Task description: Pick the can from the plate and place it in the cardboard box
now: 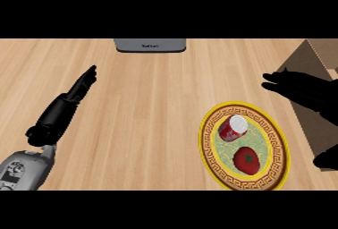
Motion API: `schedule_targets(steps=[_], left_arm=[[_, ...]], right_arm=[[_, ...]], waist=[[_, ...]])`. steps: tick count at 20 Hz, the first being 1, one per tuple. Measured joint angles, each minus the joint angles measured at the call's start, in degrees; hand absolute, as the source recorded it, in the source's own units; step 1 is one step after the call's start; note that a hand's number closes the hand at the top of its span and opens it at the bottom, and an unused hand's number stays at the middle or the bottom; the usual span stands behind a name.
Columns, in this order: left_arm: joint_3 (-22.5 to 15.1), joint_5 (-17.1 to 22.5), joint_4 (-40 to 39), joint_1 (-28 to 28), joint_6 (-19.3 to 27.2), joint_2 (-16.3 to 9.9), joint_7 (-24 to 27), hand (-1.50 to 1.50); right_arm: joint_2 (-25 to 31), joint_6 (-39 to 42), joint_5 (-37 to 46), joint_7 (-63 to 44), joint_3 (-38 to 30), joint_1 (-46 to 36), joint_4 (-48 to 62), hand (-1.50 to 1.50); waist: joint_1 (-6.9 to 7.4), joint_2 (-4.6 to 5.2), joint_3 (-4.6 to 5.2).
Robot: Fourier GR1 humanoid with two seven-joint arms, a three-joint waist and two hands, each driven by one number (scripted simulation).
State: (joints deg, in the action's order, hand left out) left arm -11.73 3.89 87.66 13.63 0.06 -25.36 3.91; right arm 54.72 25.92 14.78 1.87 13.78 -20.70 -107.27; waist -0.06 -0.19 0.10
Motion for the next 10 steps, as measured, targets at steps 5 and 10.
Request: schedule_targets(steps=[5, 10], left_arm=[[1.3, 0.0, 0.2, -0.9, -1.5, -0.2, 0.7, 0.0], [2.5, -0.6, 0.2, -0.4, -2.6, 0.8, 0.0, 0.0]], right_arm=[[-3.9, 4.4, 3.6, -13.3, 5.6, -1.3, -6.8, -1.5], [-10.0, 9.9, 5.0, -23.3, 8.5, -3.4, -8.5, -1.5]], waist=[[0.22, 0.05, -0.01], [0.27, 0.11, -0.04]])
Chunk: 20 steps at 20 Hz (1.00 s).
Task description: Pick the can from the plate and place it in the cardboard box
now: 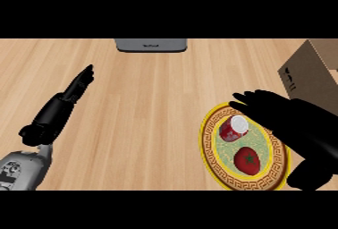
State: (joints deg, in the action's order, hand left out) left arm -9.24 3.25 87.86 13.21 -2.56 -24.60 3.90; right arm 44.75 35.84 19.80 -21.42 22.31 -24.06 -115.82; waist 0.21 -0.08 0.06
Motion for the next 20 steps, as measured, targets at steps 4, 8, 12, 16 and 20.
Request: schedule_targets(steps=[4, 8, 12, 16, 20], left_arm=[[1.0, -1.2, 0.0, -0.3, -0.9, 0.9, 0.4, 0.0], [1.5, -2.6, 0.0, -0.8, -1.4, 2.1, 0.9, 0.0], [3.1, -2.9, -0.8, -0.9, -3.1, 2.5, 1.6, 0.0], [3.6, -4.4, -0.6, -1.0, -3.7, 3.9, 1.4, 0.0], [4.7, -4.9, -0.3, -1.0, -5.0, 4.7, 0.9, 0.0]], right_arm=[[-4.4, 2.3, 3.0, -3.3, 1.8, 1.1, 0.3, -1.5], [-7.7, 3.0, 8.1, -4.5, 3.1, 2.1, 0.6, -1.5], [-11.1, 2.6, 13.7, -5.0, 4.3, 3.1, 1.2, -1.5], [-13.6, 2.8, 18.4, -3.2, 4.5, 3.4, 3.3, -1.5], [-14.9, 2.4, 23.0, -0.6, 4.6, 4.1, 5.9, -1.5]], waist=[[-0.06, 0.03, -0.03], [-0.07, 0.05, -0.04], [-0.1, 0.07, -0.06], [-0.1, 0.08, -0.06], [-0.1, 0.07, -0.06]])
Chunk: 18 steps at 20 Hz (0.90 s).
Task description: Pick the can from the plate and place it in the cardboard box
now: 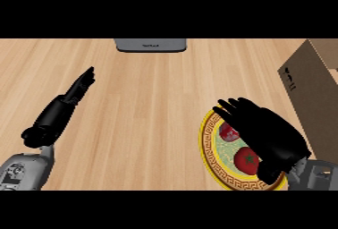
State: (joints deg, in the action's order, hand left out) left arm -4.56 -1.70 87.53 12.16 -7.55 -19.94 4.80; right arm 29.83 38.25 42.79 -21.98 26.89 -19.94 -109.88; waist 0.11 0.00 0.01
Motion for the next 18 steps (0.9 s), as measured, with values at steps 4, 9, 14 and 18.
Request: schedule_targets(steps=[4, 9, 14, 18], left_arm=[[0.0, -1.8, -0.1, 0.2, 0.0, 1.7, -0.1, 0.0], [1.1, -2.7, 1.5, -0.2, -0.7, 2.7, -1.2, 0.0], [2.4, -2.6, 3.6, -1.2, -2.6, 2.9, -2.1, 0.0], [3.4, -3.2, 2.4, -0.8, -3.5, 3.2, -1.4, 0.0]], right_arm=[[-2.0, 0.1, 4.1, 1.1, -0.1, 0.1, 2.6, -1.5], [-4.0, -1.7, 7.8, 5.4, -1.3, 0.1, 7.4, -1.5], [-6.2, -1.5, 9.8, 9.0, -2.6, -0.1, 10.8, -1.5], [-6.7, -3.7, 13.3, 10.7, -2.0, 2.5, 12.0, -1.5]], waist=[[0.0, 0.0, -0.01], [0.05, 0.01, -0.01], [0.08, -0.01, 0.0], [-0.03, 0.0, -0.01]])
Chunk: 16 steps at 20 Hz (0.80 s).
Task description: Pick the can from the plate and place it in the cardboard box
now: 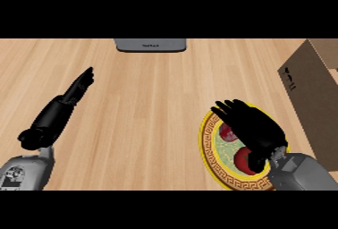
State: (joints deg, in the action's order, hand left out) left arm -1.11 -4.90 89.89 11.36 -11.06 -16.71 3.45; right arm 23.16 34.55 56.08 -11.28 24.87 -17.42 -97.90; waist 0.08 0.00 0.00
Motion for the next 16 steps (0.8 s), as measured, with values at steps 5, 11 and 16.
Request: schedule_targets(steps=[5, 11, 16], left_arm=[[0.6, -1.3, -0.8, 0.9, -0.4, 1.2, 0.1, 0.0], [1.8, -2.3, -2.0, 0.7, -1.3, 1.7, 1.4, 0.0], [2.1, -2.3, -0.4, 0.4, -2.2, 2.1, 0.2, 0.0]], right_arm=[[-1.6, -1.1, 3.8, 1.7, -1.5, -1.4, 4.2, -1.5], [-3.3, -3.0, 6.8, 5.6, -3.1, -1.7, 9.4, -1.5], [-3.6, -6.2, 8.9, 11.2, -2.2, -2.7, 12.7, 1.5]], waist=[[0.01, 0.0, 0.01], [0.07, -0.18, 0.25], [0.12, -0.38, 0.53]])
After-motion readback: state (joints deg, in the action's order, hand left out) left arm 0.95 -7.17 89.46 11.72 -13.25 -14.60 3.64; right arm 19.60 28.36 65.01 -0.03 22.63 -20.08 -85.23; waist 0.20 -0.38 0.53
